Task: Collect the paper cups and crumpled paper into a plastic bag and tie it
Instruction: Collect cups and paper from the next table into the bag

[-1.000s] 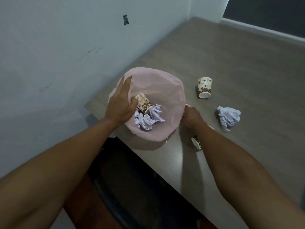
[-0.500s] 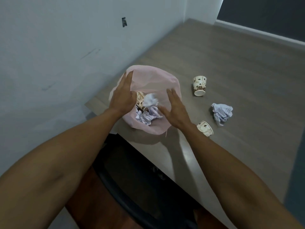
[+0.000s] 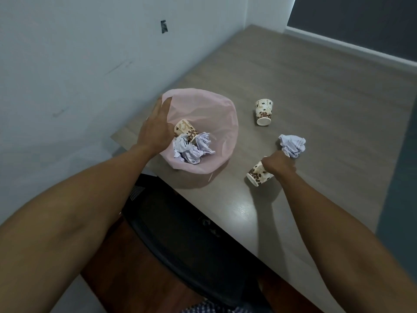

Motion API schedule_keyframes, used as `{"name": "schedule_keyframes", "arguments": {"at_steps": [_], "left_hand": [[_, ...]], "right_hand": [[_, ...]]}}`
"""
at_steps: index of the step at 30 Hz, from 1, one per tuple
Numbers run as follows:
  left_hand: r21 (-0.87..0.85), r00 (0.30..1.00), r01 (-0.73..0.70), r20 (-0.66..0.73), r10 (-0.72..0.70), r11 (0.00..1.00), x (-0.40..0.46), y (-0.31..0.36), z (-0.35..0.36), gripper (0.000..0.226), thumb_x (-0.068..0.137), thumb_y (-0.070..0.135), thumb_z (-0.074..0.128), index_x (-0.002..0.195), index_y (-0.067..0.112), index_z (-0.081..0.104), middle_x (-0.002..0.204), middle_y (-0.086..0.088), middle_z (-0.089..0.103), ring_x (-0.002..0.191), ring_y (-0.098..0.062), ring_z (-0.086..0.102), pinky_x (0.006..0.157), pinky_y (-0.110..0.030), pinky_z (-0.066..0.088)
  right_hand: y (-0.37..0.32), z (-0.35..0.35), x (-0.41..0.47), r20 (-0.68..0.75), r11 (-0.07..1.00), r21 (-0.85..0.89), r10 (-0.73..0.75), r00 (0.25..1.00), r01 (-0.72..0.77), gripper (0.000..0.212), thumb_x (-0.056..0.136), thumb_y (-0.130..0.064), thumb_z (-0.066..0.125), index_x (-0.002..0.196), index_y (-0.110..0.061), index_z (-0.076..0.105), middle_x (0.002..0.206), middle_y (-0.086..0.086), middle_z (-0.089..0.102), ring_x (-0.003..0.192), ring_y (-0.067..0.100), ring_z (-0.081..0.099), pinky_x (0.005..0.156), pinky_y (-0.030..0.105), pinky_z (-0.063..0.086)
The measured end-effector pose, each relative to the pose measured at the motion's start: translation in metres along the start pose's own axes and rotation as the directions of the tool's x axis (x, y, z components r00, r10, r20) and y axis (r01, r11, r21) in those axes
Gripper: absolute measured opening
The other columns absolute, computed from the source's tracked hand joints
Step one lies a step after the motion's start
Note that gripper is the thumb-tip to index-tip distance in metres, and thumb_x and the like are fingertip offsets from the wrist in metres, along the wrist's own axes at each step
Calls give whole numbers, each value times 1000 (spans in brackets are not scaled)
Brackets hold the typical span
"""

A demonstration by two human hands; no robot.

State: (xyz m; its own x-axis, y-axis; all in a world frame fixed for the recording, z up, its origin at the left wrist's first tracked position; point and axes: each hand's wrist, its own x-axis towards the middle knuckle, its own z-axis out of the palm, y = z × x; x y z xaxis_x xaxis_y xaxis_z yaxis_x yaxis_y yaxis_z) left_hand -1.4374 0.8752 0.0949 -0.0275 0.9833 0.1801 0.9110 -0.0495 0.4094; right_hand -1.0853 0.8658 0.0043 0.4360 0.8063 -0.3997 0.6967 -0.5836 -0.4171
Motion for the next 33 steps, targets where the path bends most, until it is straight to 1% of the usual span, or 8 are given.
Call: {"name": "schedule_keyframes", "arguments": {"at_steps": [4, 9, 14, 20, 23, 25, 28, 33], "left_hand": [[18, 1000, 15, 9, -16, 1000, 1, 7, -2, 80, 85, 3, 49, 160, 15, 24, 167, -11, 21, 135, -44, 45, 105, -56, 43], [18, 1000, 3, 11, -3, 1000, 6, 13, 0, 80, 85, 4, 52, 159, 14, 24, 166, -11, 23, 134, -45, 46, 103, -56, 45], [-5, 1000, 14, 16, -14, 1000, 12, 22, 1, 82, 83, 7, 50, 160, 17, 22, 168, -9, 21, 138, -39, 45, 104, -53, 45], [-10, 1000, 5, -11, -6, 1000, 12, 16, -1, 83, 81, 6, 50, 159, 17, 24, 167, -10, 22, 131, -45, 49, 99, -55, 48], [-18, 999, 2, -41, -2, 1000, 7, 9, -2, 82, 81, 6, 49, 159, 14, 25, 166, -11, 25, 124, -47, 53, 95, -54, 50], [-32, 998, -3, -59, 1, 999, 3, 3, -2, 82, 79, 12, 46, 159, 13, 26, 165, -11, 27, 125, -45, 53, 97, -53, 50], [-57, 996, 20, -84, -25, 998, 1, -2, 0, 84, 78, 13, 45, 159, 13, 24, 161, -14, 34, 123, -45, 54, 97, -52, 49], [-105, 989, 73, -120, -85, 992, 7, 7, 3, 85, 83, 5, 48, 161, 14, 17, 160, -16, 35, 123, -46, 52, 98, -52, 48]], "right_hand": [[-26, -13, -9, -86, 906, 375, -174, 981, 194, 15, 83, -18, 58, 83, -6, 67, 79, 8, 65, 82, 30, 64, 63, 28, 43], [-84, -14, -43, -251, 663, 565, -428, 868, 491, 31, 87, -9, 60, 116, -9, 71, 100, 0, 73, 80, 11, 65, 63, 14, 48], [-127, 18, -55, 45, 688, 436, -660, 750, 580, 31, 84, -11, 63, 114, -9, 67, 102, 7, 72, 92, 26, 70, 80, 43, 57], [-122, 40, -37, -141, 873, 329, -332, 933, 360, 53, 91, -21, 58, 141, -10, 44, 140, 12, 50, 126, 32, 51, 99, 40, 45], [-112, 56, -11, 9, 917, 366, -175, 985, 160, 76, 90, -37, 66, 149, -8, 28, 149, 17, 41, 135, 38, 43, 106, 47, 43], [-107, 67, 4, 61, 888, 460, -66, 996, 30, 70, 89, -38, 69, 142, -7, 36, 143, 17, 49, 129, 39, 52, 101, 46, 49], [-110, 74, 15, -4, 821, 569, -49, 999, 43, 19, 94, -18, 57, 108, -9, 65, 111, 13, 68, 106, 34, 65, 80, 34, 51], [-122, 56, 24, -128, 751, 624, -177, 976, 218, 16, 94, -18, 56, 83, -14, 68, 85, 3, 69, 83, 24, 64, 72, 30, 47]]}}
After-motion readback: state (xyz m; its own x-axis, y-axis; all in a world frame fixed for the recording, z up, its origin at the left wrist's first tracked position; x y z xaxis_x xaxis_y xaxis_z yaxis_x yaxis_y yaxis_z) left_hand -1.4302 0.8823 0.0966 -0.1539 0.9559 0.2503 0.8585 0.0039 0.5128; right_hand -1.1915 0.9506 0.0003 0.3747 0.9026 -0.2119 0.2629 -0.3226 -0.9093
